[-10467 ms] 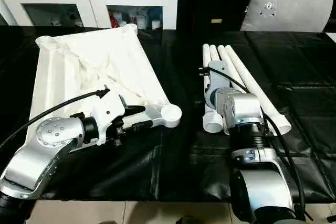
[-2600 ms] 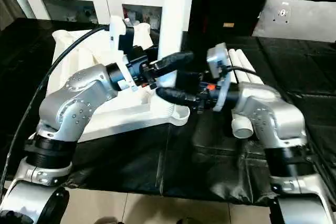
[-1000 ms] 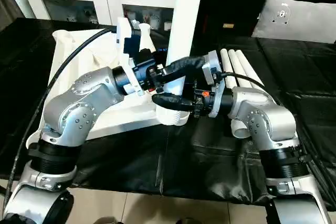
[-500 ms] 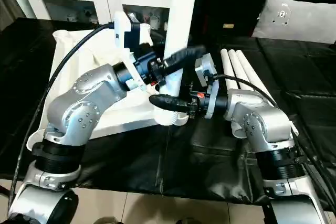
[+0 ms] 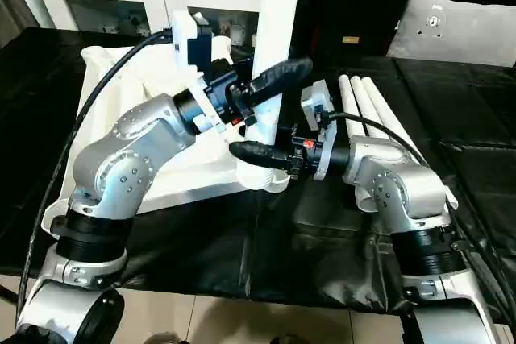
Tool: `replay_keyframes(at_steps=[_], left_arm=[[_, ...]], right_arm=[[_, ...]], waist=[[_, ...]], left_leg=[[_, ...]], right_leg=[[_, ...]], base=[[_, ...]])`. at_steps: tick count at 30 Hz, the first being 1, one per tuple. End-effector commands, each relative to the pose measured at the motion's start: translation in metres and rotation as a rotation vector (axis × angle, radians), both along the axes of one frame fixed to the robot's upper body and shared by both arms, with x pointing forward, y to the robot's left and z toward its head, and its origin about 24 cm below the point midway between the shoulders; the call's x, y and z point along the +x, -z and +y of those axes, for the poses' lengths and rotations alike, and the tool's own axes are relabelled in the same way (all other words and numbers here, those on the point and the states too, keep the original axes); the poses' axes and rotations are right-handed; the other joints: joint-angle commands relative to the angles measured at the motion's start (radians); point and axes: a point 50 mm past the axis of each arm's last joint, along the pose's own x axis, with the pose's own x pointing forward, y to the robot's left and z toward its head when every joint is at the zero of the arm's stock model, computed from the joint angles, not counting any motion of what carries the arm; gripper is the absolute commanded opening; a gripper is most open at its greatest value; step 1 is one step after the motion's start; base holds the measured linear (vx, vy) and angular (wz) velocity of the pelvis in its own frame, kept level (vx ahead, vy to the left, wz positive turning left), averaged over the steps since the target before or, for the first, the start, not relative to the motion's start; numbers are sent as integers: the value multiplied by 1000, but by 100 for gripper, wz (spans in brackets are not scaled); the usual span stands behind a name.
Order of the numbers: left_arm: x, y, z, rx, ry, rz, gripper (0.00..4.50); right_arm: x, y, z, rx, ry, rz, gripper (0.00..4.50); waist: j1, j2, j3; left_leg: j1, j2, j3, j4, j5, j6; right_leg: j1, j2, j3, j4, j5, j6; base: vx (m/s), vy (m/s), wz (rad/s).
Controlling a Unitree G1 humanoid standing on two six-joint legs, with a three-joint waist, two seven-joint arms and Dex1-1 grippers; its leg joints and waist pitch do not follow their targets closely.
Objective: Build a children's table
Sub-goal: Pick table leg
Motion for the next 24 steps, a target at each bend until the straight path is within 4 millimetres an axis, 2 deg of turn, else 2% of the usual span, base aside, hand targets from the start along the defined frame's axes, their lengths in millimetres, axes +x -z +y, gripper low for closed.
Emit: replay_keyframes(at_steps=[1,3,5,13,24], left_arm=[[2,-3,-1,-18,-5,9,185],[2,-4,-2,-19,-3,5,185],[1,-5,-2,-20,6,0,185],[-6,-6,-6,-5,69,-37,185],[-8,-5,-6,6,83,-60,185]], right_arm=[[3,-12,0,31,-4,-44,193],[4,-11,0,40,-10,-8,263],[5,-11,0,40,-12,-5,266],[9,-13,-2,4,-11,1,344],[7,-13,-4,-1,-69,17,352]], waist=[[2,-17,-77],[2,-18,-77],[3,-17,-77],[4,-14,-77],[4,-18,-77]], left_leg=[[-20,20,20,-64,48,87],[-19,20,20,-65,44,88],[-20,20,20,-64,46,89],[-19,20,20,-64,44,86],[-19,21,21,-64,43,94]], right_leg=[[86,-56,32,-64,-132,-217],[85,-57,32,-65,-138,-219],[86,-57,32,-65,-137,-220],[86,-57,32,-64,-130,-223],[86,-58,32,-64,-130,-227]], base=[[0,0,0],[0,0,0],[0,0,0],[0,0,0],[0,0,0]])
